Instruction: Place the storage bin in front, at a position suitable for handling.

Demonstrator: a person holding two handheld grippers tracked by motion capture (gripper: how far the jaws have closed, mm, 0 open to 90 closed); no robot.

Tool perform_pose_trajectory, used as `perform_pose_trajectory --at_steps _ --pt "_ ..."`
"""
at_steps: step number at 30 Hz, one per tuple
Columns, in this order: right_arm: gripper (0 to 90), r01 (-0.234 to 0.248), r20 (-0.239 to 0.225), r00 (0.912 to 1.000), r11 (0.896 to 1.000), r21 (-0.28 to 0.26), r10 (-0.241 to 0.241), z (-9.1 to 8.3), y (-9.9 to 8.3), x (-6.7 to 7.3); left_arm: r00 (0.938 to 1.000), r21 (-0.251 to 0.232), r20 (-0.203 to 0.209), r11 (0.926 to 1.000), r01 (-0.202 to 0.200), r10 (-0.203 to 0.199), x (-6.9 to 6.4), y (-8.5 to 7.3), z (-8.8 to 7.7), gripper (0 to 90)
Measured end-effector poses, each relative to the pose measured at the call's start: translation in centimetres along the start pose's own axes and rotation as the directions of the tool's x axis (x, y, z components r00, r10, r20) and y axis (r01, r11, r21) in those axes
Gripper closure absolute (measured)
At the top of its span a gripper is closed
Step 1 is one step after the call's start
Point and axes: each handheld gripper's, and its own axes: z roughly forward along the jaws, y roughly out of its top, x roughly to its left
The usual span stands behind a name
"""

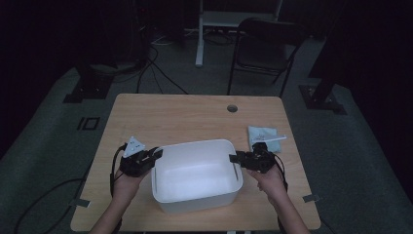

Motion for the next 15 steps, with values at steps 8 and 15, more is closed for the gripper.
perform_pose_trajectory --at_steps 8,15 --pt "70.5 -0.004 0.013 0.9999 1.000 0.004 0.004 0.7 1.1 -0.7 1.0000 -0.004 -0.001 0.9999 0.010 -0.010 -0.2 -0.2 -0.3 75.8" --pt "75.6 0.011 0.051 0.9986 1.000 -0.006 -0.010 1.4 2.2 -1.0 0.9996 -0.014 -0.022 0.9997 0.020 -0.020 -0.7 -0.5 -0.6 74.3"
